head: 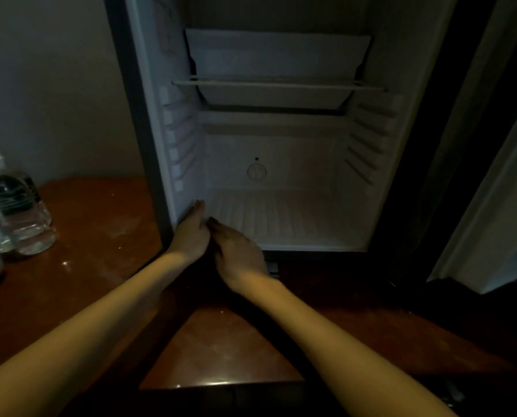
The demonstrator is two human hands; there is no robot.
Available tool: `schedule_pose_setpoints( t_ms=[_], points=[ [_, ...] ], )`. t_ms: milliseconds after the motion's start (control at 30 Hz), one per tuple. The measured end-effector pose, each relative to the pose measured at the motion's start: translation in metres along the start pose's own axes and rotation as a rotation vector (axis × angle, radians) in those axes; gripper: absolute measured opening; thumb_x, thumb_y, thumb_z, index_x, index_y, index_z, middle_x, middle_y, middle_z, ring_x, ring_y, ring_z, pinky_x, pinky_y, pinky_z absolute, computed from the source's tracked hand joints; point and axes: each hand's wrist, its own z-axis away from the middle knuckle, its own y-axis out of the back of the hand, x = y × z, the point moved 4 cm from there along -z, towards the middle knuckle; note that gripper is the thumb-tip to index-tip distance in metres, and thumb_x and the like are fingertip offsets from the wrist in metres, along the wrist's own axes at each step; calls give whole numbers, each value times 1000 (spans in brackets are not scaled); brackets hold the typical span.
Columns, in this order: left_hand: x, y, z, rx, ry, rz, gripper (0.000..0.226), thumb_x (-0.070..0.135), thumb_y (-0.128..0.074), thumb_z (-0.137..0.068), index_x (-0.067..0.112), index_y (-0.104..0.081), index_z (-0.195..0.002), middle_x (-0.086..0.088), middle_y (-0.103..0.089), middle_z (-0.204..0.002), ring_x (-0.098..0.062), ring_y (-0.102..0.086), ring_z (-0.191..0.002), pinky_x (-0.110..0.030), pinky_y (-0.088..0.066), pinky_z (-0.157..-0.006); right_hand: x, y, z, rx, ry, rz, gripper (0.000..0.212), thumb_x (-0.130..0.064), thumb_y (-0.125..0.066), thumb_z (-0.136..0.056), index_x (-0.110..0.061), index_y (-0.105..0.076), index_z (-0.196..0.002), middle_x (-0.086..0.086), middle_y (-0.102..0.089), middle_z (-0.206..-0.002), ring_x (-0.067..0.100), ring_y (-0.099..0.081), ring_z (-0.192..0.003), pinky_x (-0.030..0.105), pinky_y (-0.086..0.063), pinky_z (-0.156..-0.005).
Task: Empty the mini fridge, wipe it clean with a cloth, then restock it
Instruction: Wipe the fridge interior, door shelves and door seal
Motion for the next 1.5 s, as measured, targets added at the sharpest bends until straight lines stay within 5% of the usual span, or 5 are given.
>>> schedule_pose_setpoints(
  t_ms=[533,833,1067,1233,1500],
  points=[
    [1,-25,-14,-47,-128,-628,55,30,-18,-106,2,-12,-152,-12,-12,-160,-21,-12,-148,-27,-3,-119,174,96,-17,121,-618,250,39,-13,-40,-99,-7,-51,-136,18,-54,-135,34,-53,-120,36,-43,-95],
    [-5,-36,-21,28,-173,-701,78,32,5,-82,0,-8,-152,-14,-13,-160,-22,-17,-147,-27,1,-118,191,70,-93,102,-374,2,47,-46,-37,-102,-22,-48,-142,3,-47,-145,24,-46,-130,29,-31,-108],
    [-5,-35,-22,231,-243,-597,60,21,-27,-90,-19,-43,-132,-35,-48,-134,-43,-53,-122,-52,-44,-102,98,1,-155,-68,-79,116,35,-17,-43,-100,-8,-62,-127,12,-59,-133,29,-56,-116,30,-42,-91],
    [-1,-31,-18,273,-273,-631,64,21,-22,-90,-16,-30,-141,-32,-35,-146,-40,-40,-135,-47,-33,-112,65,-22,-176,-146,7,97,34,-20,-41,-102,0,-68,-101,17,-68,-108,31,-62,-93,28,-38,-69],
    [-3,-20,-4,378,-349,-205,64,33,-9,-95,4,-11,-151,-2,-10,-157,-14,-12,-146,-11,0,-115,46,8,-47,-348,333,-122,41,-9,-40,-84,-1,-70,-111,13,-64,-123,24,-62,-106,30,-46,-93]
  ],
)
